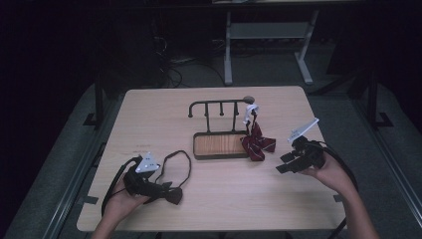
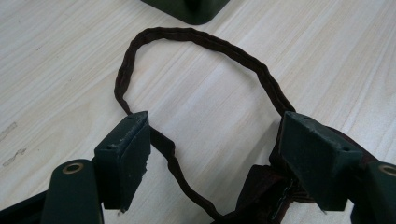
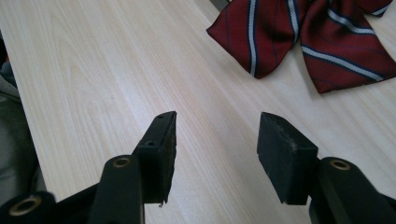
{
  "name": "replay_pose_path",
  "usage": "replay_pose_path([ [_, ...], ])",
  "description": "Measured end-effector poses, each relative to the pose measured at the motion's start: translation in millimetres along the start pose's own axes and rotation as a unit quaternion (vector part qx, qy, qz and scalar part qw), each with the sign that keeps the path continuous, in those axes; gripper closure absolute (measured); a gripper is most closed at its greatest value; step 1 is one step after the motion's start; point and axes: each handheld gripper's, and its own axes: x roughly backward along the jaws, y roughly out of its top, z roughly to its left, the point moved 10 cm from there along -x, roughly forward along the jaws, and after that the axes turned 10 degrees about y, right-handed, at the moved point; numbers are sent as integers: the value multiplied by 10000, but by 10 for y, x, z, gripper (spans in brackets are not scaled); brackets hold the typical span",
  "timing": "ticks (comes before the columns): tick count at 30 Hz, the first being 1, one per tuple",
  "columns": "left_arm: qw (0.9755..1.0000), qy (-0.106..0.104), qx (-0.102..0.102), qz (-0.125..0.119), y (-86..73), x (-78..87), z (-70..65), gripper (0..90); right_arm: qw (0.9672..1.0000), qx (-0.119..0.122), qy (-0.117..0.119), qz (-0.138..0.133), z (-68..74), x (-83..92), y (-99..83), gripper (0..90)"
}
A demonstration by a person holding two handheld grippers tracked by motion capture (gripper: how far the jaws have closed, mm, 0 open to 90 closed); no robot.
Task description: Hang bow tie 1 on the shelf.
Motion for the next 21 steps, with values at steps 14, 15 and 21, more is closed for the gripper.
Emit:
replay_pose_path([
  [14, 10000, -55, -34, 62, 28, -9, -20, 255, 9999, 8, -61, -91, 44, -57, -117, 440],
  [15, 9999, -73, -47, 91, 28, -12, -21, 256, 9999, -2, -63, -85, 53, -57, -123, 436],
  [21, 9997, -118, -135, 188, 56, -11, -15, 284, 9998, 63, -113, -125, 124, -97, -169, 421],
])
